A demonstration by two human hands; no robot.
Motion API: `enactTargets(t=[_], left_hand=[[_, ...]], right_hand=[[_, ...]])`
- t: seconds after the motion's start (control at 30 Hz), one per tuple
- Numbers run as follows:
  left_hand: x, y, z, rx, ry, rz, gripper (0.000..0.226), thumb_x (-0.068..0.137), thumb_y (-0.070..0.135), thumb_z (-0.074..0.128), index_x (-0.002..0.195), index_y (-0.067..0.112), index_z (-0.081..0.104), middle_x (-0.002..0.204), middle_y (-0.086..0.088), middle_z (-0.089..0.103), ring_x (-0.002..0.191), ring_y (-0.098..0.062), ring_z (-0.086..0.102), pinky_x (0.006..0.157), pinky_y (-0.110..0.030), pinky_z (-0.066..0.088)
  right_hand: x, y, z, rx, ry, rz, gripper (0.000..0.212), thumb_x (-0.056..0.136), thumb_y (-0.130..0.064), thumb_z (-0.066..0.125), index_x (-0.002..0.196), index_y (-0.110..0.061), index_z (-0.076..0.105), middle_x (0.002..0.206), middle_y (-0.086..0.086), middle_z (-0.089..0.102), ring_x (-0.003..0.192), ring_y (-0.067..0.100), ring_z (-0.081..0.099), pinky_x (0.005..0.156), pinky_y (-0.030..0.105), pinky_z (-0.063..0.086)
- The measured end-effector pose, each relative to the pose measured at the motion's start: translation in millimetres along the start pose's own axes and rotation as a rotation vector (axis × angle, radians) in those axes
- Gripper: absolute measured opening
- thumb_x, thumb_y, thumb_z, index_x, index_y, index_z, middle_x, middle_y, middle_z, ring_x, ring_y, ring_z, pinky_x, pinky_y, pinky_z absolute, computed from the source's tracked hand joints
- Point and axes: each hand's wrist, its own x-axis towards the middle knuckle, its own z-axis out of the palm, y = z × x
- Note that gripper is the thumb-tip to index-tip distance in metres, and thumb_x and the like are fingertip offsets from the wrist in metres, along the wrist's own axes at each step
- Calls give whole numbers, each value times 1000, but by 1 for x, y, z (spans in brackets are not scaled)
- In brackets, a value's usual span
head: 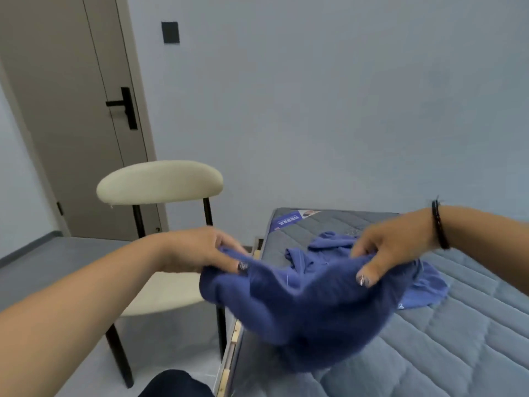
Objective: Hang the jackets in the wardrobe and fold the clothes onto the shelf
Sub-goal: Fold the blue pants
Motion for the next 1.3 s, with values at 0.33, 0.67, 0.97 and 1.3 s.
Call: enactTargets(t=[0.33,0.67,0.97,1.3], left_hand=[[90,-49,65,554,-199,-232,22,86,34,68,99,17,73,76,9,60,76,-7,53,70,-20,42],[233,83,-117,200,629,3,25,92,14,62,67,11,60,66,-12,66,51,-14,64,50,-21,48],[172,256,-212,106,1052,521,9,82,19,70,79,12,72,79,-9,69,77,-23,65,76,-35,57],[120,102,-19,270,750,371,6,82,18,70,80,18,75,69,2,70,64,-2,56,62,-22,42]], right_hand=[[69,87,81,-125,-338,316,8,88,-23,63,79,-22,63,63,-10,56,59,9,53,59,21,48],[73,86,-227,-156,1145,298,30,82,0,54,104,-5,73,103,18,71,98,31,67,87,37,54],[-58,33,-313,125,1660,27,34,78,6,48,89,-11,76,88,8,71,89,25,67,77,39,59],[-46,95,-94,189,1312,76,30,73,7,60,77,-20,74,78,-7,72,84,12,65,79,28,50]])
